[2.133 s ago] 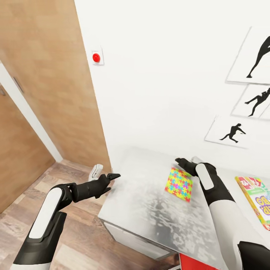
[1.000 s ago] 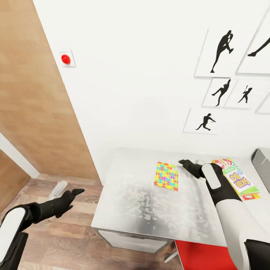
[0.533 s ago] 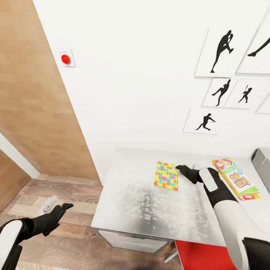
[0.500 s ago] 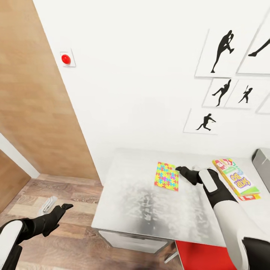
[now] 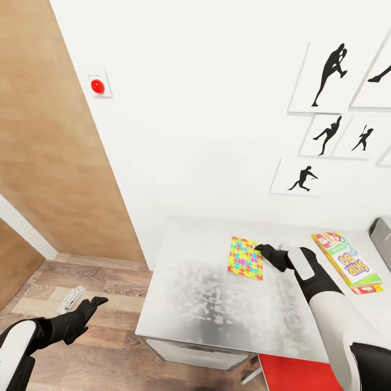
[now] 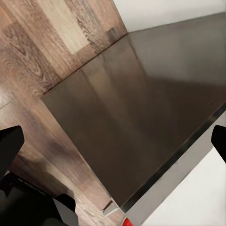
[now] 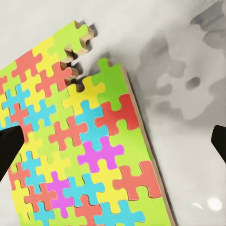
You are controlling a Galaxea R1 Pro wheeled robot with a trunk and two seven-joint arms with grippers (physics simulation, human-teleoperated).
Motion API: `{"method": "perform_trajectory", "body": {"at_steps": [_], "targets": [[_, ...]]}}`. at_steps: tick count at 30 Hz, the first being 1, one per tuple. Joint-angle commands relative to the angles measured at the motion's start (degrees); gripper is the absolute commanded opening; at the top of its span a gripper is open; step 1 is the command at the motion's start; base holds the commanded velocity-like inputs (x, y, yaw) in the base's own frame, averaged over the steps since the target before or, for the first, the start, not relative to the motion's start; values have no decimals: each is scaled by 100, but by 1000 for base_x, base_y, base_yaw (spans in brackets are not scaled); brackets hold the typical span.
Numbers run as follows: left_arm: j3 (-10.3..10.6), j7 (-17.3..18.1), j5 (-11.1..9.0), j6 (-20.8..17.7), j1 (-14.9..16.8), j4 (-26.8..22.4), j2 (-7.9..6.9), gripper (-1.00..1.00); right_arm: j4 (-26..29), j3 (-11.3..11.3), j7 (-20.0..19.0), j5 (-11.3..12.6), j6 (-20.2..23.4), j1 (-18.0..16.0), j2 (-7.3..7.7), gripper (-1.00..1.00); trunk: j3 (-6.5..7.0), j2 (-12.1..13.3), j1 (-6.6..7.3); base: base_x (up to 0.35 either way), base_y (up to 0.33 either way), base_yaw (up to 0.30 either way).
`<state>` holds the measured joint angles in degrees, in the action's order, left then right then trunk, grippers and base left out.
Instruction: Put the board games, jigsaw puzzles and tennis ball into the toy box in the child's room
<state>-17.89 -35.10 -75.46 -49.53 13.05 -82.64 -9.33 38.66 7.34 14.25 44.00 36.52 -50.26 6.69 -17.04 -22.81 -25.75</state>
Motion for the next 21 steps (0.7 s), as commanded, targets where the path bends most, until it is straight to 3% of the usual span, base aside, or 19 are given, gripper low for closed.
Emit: {"method": "perform_trajectory", "body": {"at_steps": [1, 11, 21], "targets": [[-5, -58, -61, -14, 5, -6, 0, 100, 4, 5, 51, 60, -1, -3, -4, 100, -11, -11, -3, 2, 2, 0], [-4, -58, -63, -18, 5, -5, 1, 100, -185, 5, 43, 55, -130, -4, -22, 100, -11, -11, -3, 0, 0, 5], [-4, -58, -73, -14, 4, -6, 9, 100, -209, 5, 45, 55, -136, -5, -27, 100, -11, -11, -3, 0, 0, 241]]}}
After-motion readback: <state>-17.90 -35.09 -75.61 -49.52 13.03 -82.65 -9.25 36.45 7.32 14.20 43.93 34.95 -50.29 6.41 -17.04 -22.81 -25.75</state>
